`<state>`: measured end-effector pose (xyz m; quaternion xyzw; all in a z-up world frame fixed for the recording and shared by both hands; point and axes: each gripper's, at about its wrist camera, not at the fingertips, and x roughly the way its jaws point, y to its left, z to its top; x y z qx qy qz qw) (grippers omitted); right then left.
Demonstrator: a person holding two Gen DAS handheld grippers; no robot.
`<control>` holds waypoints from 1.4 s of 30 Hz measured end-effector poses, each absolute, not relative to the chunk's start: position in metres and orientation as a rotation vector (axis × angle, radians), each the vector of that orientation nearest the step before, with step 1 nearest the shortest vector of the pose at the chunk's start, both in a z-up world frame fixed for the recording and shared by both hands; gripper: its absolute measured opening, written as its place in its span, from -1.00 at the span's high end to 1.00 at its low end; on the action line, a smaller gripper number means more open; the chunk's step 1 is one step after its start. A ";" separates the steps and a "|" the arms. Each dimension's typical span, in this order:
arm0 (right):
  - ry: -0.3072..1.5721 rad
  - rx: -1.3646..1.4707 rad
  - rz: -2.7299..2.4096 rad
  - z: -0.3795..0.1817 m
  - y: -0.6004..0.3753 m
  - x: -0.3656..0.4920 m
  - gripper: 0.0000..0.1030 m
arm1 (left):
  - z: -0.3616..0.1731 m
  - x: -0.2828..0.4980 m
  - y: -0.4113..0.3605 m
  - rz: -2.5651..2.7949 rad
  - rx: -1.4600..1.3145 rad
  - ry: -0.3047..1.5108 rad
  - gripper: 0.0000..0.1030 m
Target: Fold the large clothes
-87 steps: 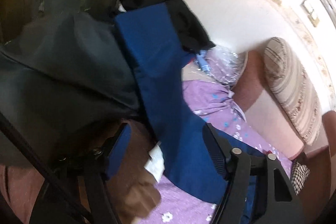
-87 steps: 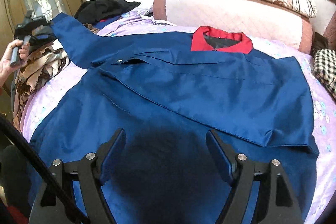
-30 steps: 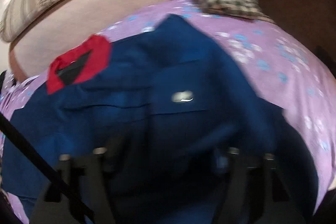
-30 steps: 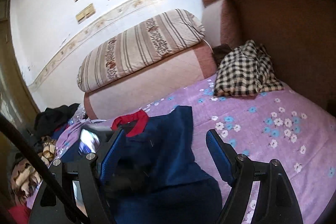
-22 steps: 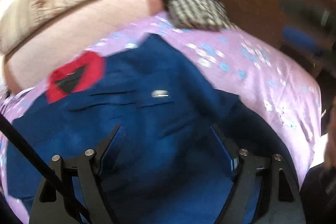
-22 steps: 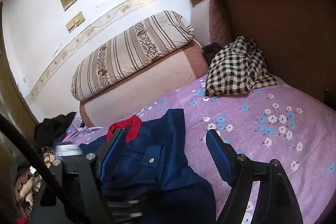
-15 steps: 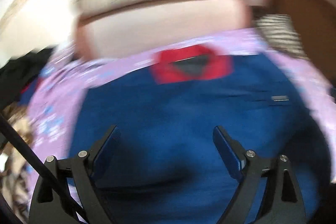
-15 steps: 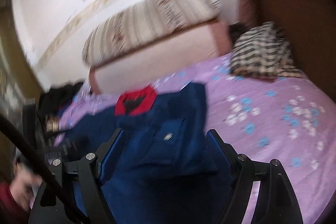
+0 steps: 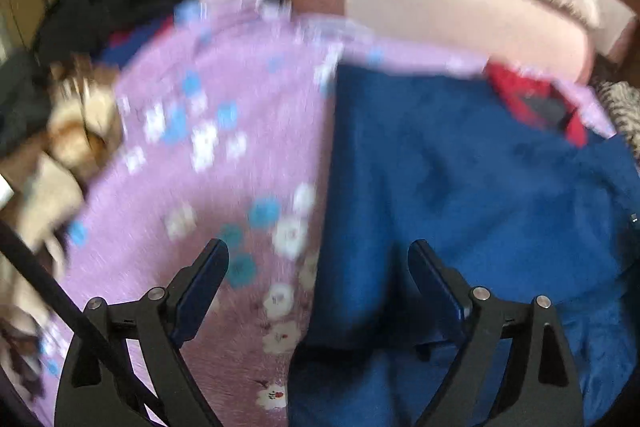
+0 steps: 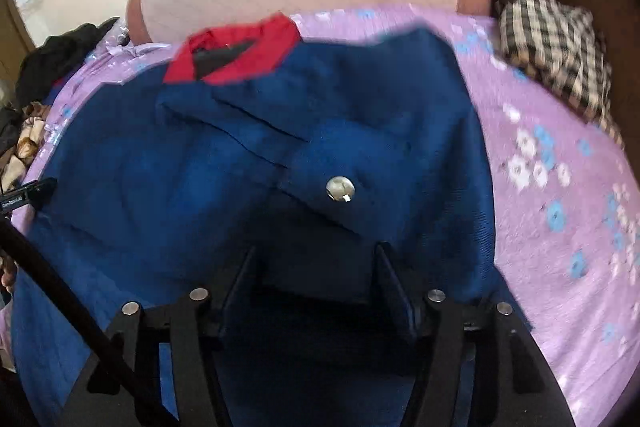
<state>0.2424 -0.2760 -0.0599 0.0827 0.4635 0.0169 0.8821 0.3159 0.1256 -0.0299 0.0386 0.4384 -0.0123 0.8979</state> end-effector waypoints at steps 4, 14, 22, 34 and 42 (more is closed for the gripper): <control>0.855 0.185 0.056 -0.032 -0.276 0.248 -0.37 | -0.006 0.342 0.097 -0.071 0.131 0.868 -0.78; 0.978 0.125 0.002 -0.074 -0.284 0.283 -0.39 | -0.062 0.402 0.064 -0.060 0.129 1.016 -0.83; 0.930 0.016 0.059 -0.049 -0.243 0.247 -0.39 | -0.038 0.313 0.040 -0.108 0.239 0.930 -0.83; 0.905 0.024 0.094 -0.031 -0.223 0.183 -0.45 | -0.031 0.209 0.032 -0.131 0.265 0.938 -0.83; 0.924 0.066 0.141 -0.051 -0.190 0.083 -0.45 | -0.071 0.108 0.034 -0.021 0.166 0.931 -0.83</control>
